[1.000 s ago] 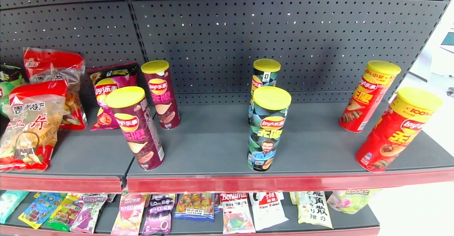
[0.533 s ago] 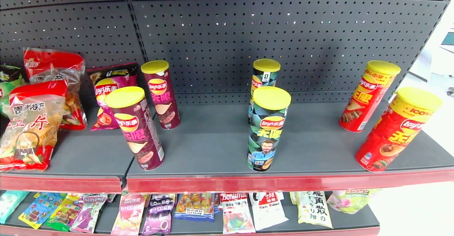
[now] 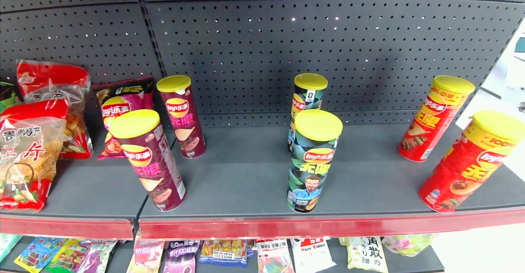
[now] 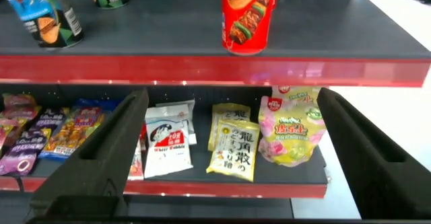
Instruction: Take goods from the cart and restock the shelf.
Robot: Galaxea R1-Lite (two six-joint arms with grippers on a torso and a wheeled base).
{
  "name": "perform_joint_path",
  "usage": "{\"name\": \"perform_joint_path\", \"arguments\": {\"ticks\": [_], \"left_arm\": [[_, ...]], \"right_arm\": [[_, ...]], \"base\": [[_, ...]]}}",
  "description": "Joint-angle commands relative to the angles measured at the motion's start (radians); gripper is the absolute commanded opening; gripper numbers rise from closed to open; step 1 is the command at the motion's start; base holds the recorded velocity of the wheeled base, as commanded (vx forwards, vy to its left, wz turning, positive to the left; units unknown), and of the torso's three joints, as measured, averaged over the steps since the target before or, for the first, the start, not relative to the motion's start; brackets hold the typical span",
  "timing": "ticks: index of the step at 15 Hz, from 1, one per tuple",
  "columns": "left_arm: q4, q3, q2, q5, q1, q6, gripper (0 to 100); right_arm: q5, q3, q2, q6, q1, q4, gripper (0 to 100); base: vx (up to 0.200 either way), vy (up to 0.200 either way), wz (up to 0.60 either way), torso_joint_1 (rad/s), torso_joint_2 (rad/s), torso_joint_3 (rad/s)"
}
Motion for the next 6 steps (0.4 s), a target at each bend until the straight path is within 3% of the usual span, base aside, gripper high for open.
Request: {"name": "perform_joint_path", "arguments": {"ticks": [1,6], "left_arm": [[0.000,0.001,-0.001,0.000,0.000,0.000,100],[0.000,0.001,-0.001,0.000,0.000,0.000,100]], "right_arm": [[0.000,0.000,0.000,-0.001,0.000,0.000,100],[0.000,0.000,0.000,-0.004,0.000,0.000,100]], "base": [[0.000,0.000,0.00,0.000,0.00,0.000],[0.000,0.000,0.00,0.000,0.00,0.000]]}}
